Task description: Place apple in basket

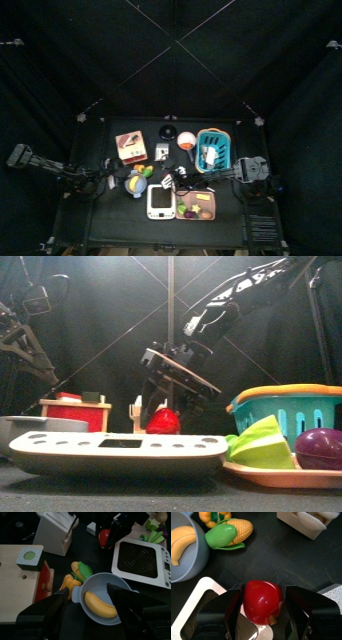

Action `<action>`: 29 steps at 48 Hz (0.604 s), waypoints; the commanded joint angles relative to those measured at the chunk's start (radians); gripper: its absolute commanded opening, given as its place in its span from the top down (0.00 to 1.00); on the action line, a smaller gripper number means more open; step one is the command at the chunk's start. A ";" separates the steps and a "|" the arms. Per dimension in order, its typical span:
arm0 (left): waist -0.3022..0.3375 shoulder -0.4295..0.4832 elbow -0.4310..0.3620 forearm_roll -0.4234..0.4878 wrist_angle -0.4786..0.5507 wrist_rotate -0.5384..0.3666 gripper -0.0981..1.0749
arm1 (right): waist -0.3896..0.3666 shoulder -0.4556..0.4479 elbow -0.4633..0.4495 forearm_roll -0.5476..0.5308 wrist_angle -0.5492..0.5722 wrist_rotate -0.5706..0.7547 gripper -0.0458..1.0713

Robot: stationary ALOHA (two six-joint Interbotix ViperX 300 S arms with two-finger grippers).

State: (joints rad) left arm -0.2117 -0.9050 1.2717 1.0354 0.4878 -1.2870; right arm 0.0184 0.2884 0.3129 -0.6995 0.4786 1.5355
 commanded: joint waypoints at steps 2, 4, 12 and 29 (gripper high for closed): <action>0.002 0.003 -0.012 0.002 -0.002 -0.002 0.10 | 0.002 -0.060 -0.026 -0.003 -0.002 -0.002 0.27; 0.000 0.003 -0.012 0.002 -0.003 0.000 0.10 | 0.006 -0.069 -0.029 -0.005 -0.002 -0.002 0.27; 0.002 0.003 -0.012 0.000 -0.003 0.000 0.10 | 0.017 -0.107 -0.051 -0.018 -0.002 -0.002 0.27; 0.000 0.003 -0.009 0.002 -0.003 0.000 0.10 | -0.074 -0.634 0.276 -0.057 0.212 0.005 0.27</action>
State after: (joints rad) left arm -0.2117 -0.9050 1.2732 1.0339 0.4878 -1.2870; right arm -0.0169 -0.2408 0.5614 -0.7486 0.6857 1.5401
